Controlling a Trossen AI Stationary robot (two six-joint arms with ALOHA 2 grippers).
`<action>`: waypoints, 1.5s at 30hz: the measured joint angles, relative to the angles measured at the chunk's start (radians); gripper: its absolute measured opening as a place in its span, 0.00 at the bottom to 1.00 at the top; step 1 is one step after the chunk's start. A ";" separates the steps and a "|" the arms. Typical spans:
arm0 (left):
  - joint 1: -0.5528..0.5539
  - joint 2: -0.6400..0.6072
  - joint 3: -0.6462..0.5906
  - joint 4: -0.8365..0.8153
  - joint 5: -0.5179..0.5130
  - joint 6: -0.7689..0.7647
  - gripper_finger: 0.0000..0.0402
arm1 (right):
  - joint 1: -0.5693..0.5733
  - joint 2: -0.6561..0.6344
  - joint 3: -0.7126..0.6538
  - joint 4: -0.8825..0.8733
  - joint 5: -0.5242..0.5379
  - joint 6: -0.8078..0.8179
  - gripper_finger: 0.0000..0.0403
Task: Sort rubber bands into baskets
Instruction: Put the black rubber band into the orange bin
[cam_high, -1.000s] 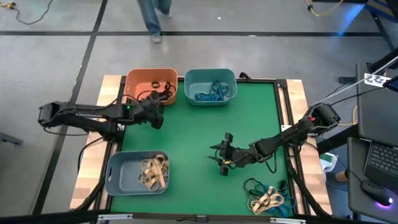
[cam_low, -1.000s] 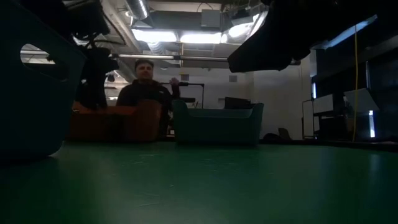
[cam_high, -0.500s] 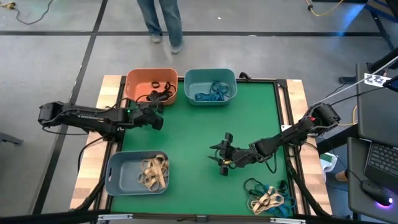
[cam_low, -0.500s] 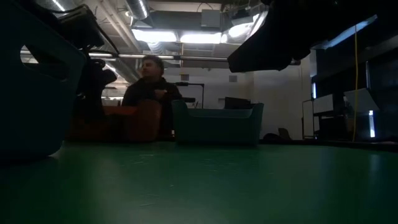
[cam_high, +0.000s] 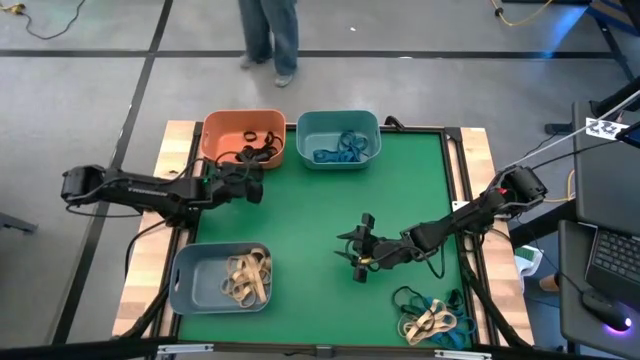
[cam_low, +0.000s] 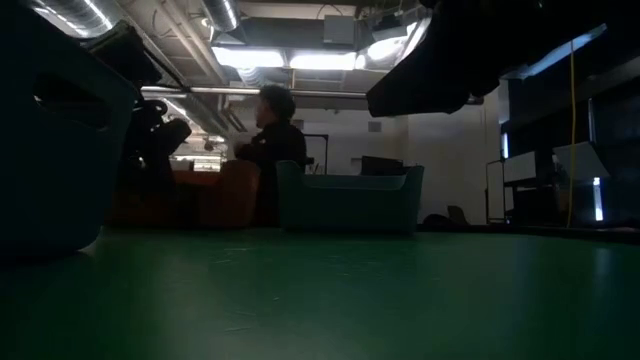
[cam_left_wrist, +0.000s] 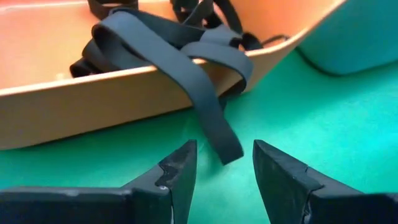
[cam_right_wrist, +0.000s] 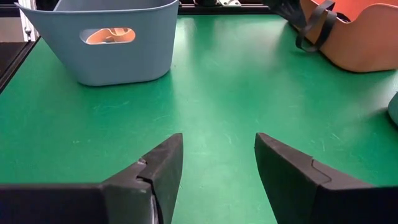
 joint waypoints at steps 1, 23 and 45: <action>0.006 0.000 -0.013 0.036 0.000 0.007 0.38 | 0.000 0.000 0.000 0.000 0.000 0.000 0.49; 0.074 0.000 -0.096 0.349 0.043 0.237 0.16 | 0.000 0.000 0.000 -0.004 0.000 -0.003 0.49; 0.103 -0.079 0.044 0.312 0.013 0.540 0.01 | 0.000 0.000 0.000 -0.026 0.018 -0.002 0.49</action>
